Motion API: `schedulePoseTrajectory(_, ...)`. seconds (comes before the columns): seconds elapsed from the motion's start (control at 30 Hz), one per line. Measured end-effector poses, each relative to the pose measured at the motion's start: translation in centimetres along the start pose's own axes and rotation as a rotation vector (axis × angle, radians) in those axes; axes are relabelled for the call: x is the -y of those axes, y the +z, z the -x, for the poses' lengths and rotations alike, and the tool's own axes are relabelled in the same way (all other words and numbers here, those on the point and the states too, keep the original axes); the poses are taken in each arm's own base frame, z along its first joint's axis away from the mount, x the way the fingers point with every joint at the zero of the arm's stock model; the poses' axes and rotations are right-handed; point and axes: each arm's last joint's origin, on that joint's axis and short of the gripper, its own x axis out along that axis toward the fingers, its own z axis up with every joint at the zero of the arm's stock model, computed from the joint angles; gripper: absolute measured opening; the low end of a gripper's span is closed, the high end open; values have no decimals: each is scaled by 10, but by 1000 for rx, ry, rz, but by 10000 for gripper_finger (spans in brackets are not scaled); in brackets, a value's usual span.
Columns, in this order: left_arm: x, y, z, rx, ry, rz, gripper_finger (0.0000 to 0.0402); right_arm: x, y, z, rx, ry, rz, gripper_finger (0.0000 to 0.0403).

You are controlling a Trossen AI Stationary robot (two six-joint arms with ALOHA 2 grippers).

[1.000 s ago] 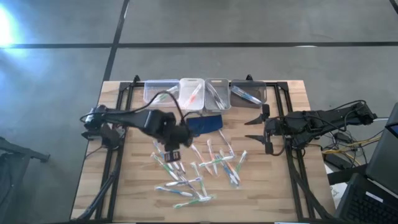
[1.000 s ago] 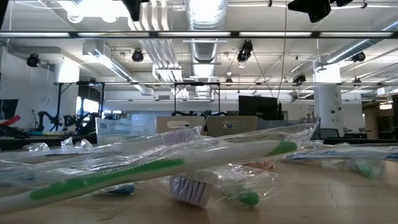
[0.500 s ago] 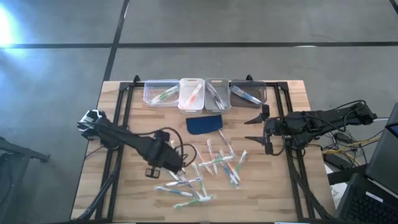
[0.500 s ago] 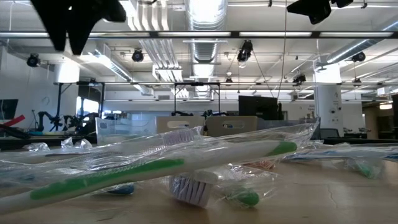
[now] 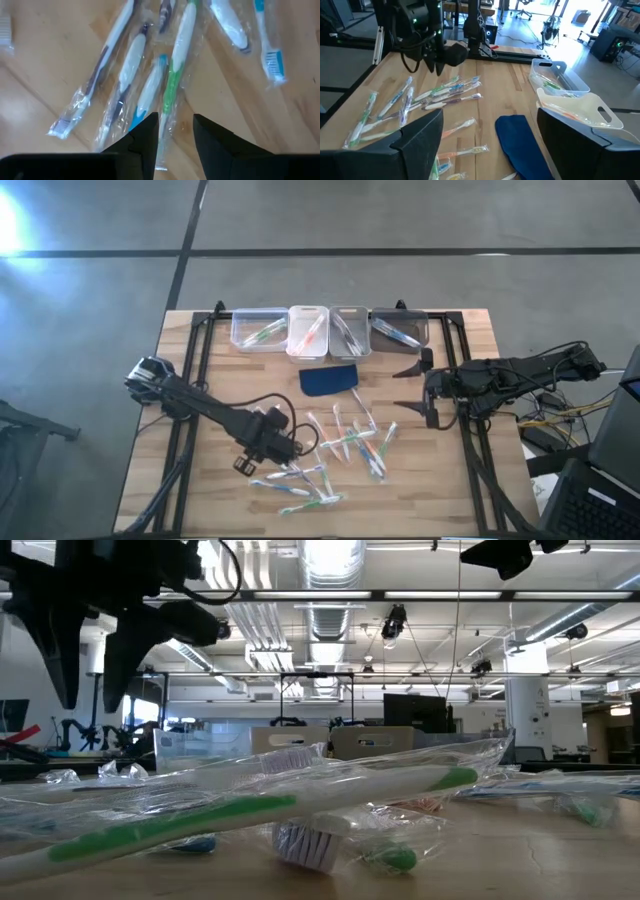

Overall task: Pick & Place Toothbrushes
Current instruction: Put the green toothbrush into the transparent bin

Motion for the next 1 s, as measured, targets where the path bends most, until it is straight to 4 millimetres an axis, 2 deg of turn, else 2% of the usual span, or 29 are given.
schedulePoseTrajectory(0.23,5,4,-7,50,5,-27,124,0,0,0,0,0,2,342)
schedulePoseTrajectory(0.5,12,8,-9,98,9,-67,102,0,0,0,0,0,2,361)
schedulePoseTrajectory(1.0,14,-1,-36,91,9,-67,92,0,-1,0,-3,0,3,322)
